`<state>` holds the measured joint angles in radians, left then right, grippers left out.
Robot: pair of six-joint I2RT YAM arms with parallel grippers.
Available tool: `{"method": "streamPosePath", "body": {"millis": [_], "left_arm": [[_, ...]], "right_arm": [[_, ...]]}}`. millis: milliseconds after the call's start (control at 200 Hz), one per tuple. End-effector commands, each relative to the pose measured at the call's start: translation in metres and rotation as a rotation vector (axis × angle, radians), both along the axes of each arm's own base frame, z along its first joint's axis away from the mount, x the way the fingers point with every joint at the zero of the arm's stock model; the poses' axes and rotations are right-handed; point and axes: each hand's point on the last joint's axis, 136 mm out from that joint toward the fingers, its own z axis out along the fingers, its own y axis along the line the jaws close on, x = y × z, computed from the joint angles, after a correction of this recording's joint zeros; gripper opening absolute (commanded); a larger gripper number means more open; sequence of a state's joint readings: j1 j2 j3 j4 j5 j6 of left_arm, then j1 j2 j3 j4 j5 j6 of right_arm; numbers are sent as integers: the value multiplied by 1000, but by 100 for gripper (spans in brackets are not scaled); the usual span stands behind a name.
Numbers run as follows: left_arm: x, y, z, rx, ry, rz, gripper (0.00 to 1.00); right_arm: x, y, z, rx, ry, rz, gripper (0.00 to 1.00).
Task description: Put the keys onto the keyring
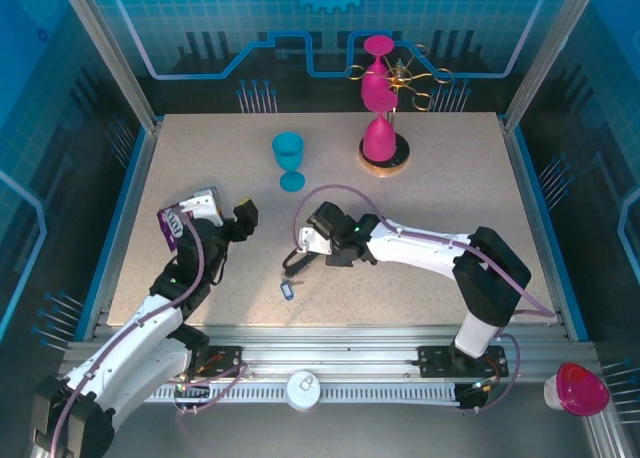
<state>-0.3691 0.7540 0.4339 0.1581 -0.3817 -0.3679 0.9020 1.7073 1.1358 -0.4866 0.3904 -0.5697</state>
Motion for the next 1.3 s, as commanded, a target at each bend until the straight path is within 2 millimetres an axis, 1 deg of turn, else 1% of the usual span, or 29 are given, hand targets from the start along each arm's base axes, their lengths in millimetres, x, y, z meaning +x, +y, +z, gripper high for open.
{"method": "streamPosePath", "body": {"millis": [0, 210, 350, 470, 525, 615, 660, 715, 766, 801, 851, 921, 926, 976, 1031, 1046, 1091, 1161, 1241, 1296], "left_arm": [[0, 7, -5, -3, 7, 32, 83], [0, 7, -7, 17, 10, 31, 83], [-1, 8, -9, 28, 14, 30, 84], [-1, 8, -9, 47, 13, 29, 87], [-1, 8, -9, 60, 11, 26, 93], [0, 9, -9, 83, 8, 24, 99], [0, 10, -8, 96, 4, 28, 99], [1, 12, -7, 117, 0, 36, 99], [1, 15, -7, 137, -2, 51, 99], [1, 18, -6, 150, -6, 66, 99], [2, 22, -6, 176, -11, 82, 99], [2, 27, -6, 226, -21, 102, 99], [2, 27, -6, 232, -20, 103, 99], [3, 29, -8, 289, -19, 98, 99], [4, 29, -14, 363, -8, 84, 99], [5, 29, -15, 376, -5, 84, 99], [6, 33, -20, 394, 6, 96, 99], [12, 35, -29, 392, 9, 85, 99], [18, 44, -39, 404, 5, 114, 99], [21, 50, -46, 410, -4, 133, 99]], "right_arm": [[3, -32, -11, -189, -43, -5, 1], [-2, -56, -24, -312, -28, -30, 3], [-8, -73, -35, -389, -3, -49, 8], [-21, -88, -41, -417, 39, -75, 15], [-27, -93, -40, -411, 56, -95, 21], [-35, -98, -35, -376, 72, -128, 31], [-38, -101, -33, -366, 83, -144, 37], [-41, -107, -29, -360, 90, -165, 42], [-41, -110, -23, -334, 93, -186, 44], [-40, -110, -16, -284, 89, -207, 45], [-35, -107, -2, -174, 79, -246, 45], [-23, -100, 24, 36, 58, -310, 46], [-23, -101, 28, 54, 54, -316, 46], [-9, -98, 50, 236, 15, -372, 49], [11, -105, 76, 439, -57, -461, 54], [13, -111, 75, 476, -68, -488, 55], [26, -125, 84, 605, -117, -562, 58], [47, -159, 87, 733, -203, -695, 61], [62, -196, 76, 788, -297, -811, 63], [69, -214, 65, 786, -370, -829, 63]]}}
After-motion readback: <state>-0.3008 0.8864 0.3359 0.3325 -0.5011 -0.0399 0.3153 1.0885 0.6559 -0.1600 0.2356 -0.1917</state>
